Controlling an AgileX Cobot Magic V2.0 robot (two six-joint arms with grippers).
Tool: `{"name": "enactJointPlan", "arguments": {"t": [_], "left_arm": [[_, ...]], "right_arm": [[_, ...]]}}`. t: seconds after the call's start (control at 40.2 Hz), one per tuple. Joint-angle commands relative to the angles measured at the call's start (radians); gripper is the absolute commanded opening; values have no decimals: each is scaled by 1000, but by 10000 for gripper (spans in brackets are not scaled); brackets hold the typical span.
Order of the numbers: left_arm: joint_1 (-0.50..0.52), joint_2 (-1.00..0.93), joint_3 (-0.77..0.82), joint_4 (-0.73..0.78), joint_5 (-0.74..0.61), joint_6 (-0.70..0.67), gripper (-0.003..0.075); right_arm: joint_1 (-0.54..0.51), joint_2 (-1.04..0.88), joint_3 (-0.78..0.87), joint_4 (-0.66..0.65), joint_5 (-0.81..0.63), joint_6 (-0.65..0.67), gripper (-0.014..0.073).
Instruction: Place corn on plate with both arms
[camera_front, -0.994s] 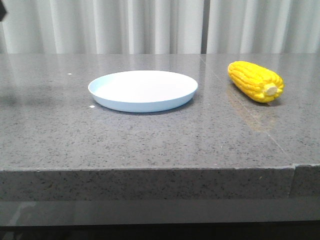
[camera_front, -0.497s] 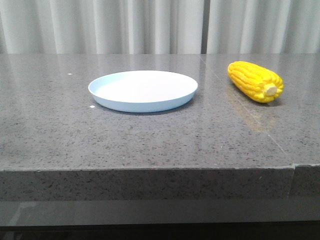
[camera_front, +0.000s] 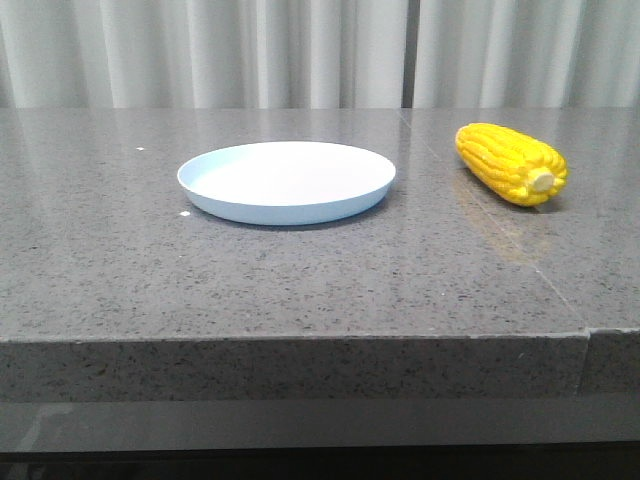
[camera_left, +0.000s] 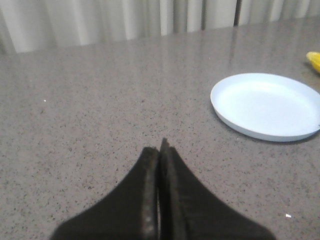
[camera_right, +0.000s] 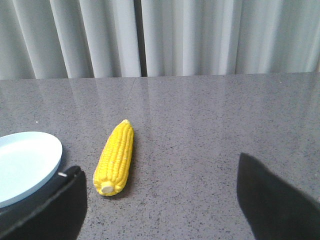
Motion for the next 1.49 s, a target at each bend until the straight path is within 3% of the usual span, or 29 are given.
{"name": "enactJointPlan", "arguments": {"t": [0.0, 0.249, 0.646, 1.044, 1.317, 1.392, 1.466], "left_arm": [[-8, -53, -18, 0, -69, 1, -20], [-8, -115, -18, 0, -69, 1, -20], [-8, -115, -18, 0, -69, 1, -20], [-8, -115, -18, 0, -69, 1, -20], [-8, -115, -18, 0, -69, 1, -20], [-8, -115, -18, 0, -69, 1, -20], [-8, -115, -18, 0, -69, 1, -20]], "right_arm": [[-4, 17, -30, 5, -83, -5, 634], [-4, 109, -81, 29, -42, -5, 634], [6, 687, -414, 129, 230, -5, 634], [165, 1154, -685, 148, 202, -5, 634], [174, 1346, -813, 148, 197, -5, 633], [174, 1365, -826, 148, 204, -5, 598], [174, 1365, -827, 148, 204, -5, 501]]}}
